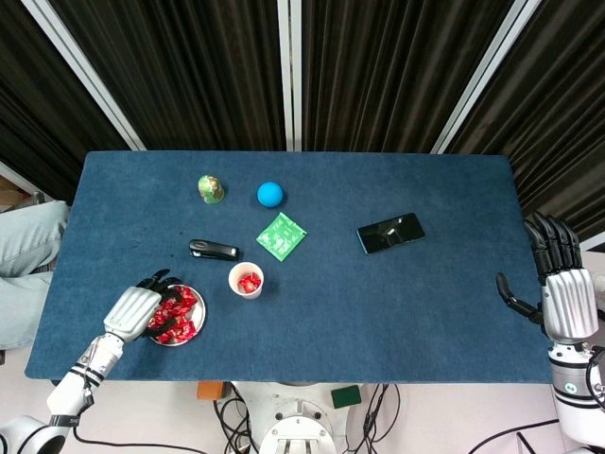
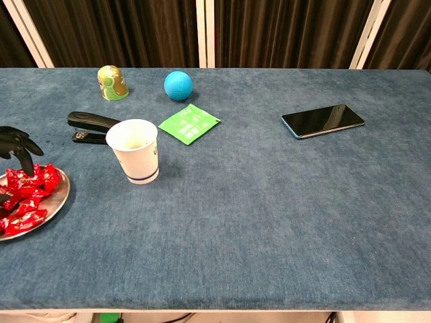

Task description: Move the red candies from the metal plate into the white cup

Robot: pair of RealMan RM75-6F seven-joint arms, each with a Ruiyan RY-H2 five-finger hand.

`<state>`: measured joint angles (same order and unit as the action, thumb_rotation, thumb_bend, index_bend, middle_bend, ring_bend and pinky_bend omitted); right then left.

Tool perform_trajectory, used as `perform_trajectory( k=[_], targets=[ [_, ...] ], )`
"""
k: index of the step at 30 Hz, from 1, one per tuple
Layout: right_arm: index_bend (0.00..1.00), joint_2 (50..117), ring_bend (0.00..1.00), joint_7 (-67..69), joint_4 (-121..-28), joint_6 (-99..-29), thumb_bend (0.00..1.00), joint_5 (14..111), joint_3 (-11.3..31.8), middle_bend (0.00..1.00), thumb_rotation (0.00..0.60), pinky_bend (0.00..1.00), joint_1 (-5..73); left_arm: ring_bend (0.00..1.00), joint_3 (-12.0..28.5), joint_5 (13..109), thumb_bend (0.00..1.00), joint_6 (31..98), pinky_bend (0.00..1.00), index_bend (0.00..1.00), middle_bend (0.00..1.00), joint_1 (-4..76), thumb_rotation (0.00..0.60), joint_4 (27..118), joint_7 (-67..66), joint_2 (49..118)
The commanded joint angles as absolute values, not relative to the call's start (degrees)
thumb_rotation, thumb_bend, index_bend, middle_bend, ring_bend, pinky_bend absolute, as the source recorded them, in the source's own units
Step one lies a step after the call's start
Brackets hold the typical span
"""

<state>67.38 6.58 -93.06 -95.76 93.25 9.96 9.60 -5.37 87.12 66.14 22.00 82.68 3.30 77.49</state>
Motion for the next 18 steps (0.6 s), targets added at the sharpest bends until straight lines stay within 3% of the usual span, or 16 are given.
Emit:
perform_trajectory(
  k=[1, 18],
  targets=[
    [0.00, 67.41, 0.00, 6.58, -93.02, -95.68, 0.37, 93.21, 10.00, 0.00, 0.600, 0.00, 9.66, 0.05, -5.37, 87.41, 0.30, 66.00, 0.25, 0.41, 0.19, 21.90, 0.600, 81.94, 3.13, 78.17],
    [0.00, 67.33, 0.00, 5.73, -93.48, -95.25, 0.37, 93.02, 10.07, 0.00, 0.600, 0.00, 9.86, 0.05, -4.05, 87.70, 0.30, 66.05, 0.25, 0.45, 0.21, 21.90, 0.600, 77.94, 1.64, 81.09]
  ],
)
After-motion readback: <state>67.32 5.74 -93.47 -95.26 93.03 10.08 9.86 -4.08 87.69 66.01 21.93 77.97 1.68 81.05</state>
